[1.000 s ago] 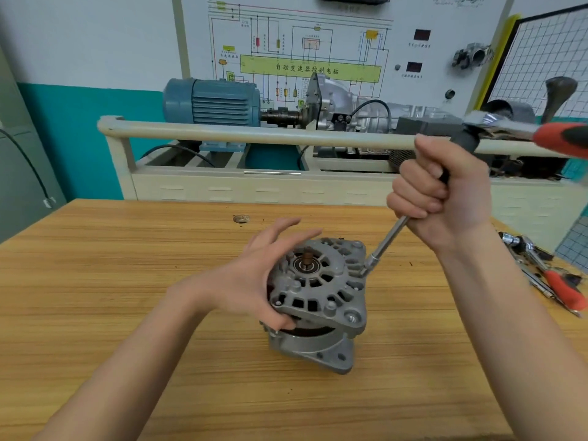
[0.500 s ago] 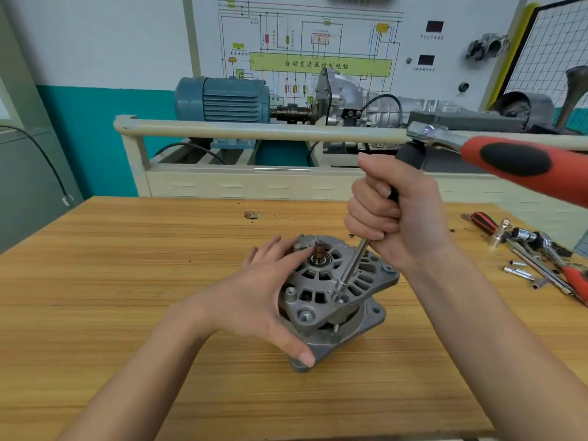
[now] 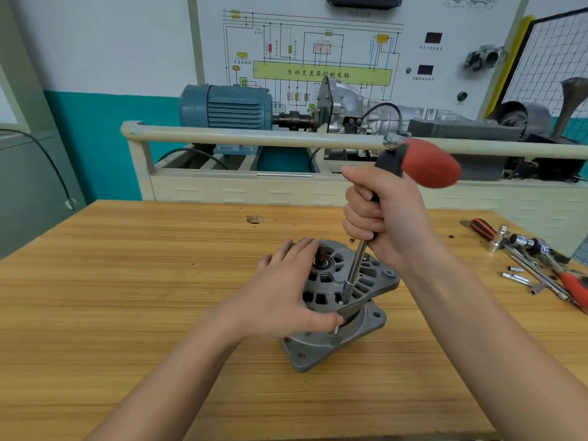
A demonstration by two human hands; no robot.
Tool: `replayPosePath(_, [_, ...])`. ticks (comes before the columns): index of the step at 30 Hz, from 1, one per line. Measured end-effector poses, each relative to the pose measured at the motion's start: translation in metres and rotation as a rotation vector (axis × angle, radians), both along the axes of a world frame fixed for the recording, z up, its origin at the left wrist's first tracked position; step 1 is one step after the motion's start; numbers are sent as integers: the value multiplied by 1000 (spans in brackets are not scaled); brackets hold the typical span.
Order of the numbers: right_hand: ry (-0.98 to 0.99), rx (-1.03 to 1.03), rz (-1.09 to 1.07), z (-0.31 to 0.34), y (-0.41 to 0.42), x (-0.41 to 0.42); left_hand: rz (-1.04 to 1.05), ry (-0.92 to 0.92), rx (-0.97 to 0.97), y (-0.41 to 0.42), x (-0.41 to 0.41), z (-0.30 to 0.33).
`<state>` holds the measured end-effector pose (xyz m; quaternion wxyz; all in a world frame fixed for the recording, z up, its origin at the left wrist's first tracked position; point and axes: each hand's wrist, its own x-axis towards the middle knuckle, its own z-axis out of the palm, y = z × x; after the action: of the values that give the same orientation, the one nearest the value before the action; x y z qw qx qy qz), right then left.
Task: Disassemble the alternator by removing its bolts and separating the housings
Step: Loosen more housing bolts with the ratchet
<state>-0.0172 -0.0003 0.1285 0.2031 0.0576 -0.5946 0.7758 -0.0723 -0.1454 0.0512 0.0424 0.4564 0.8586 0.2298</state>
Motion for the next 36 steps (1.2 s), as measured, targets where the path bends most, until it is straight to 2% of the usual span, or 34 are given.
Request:
replayPosePath(5, [-20,5,-47,-3,-9,1,1,-3,7,0,0,-1])
replayPosePath(11, [-13,46,-234,-4,-20,3,38,-7,-3,4,4,-2])
replayPosePath(16, [13,158,-384,-5,-31,0,127,-3,-8,13,13,-3])
replayPosePath(20, [54,204,-415,-8,-37,1,193,37,-31,19,18,-4])
replayPosePath(30, [29,19,-571,-9,-33,3,321,22,-17,31,23,-7])
replayPosePath(36, [62,0,-583,-10,-35,6,355,40,-21,35,26,-8])
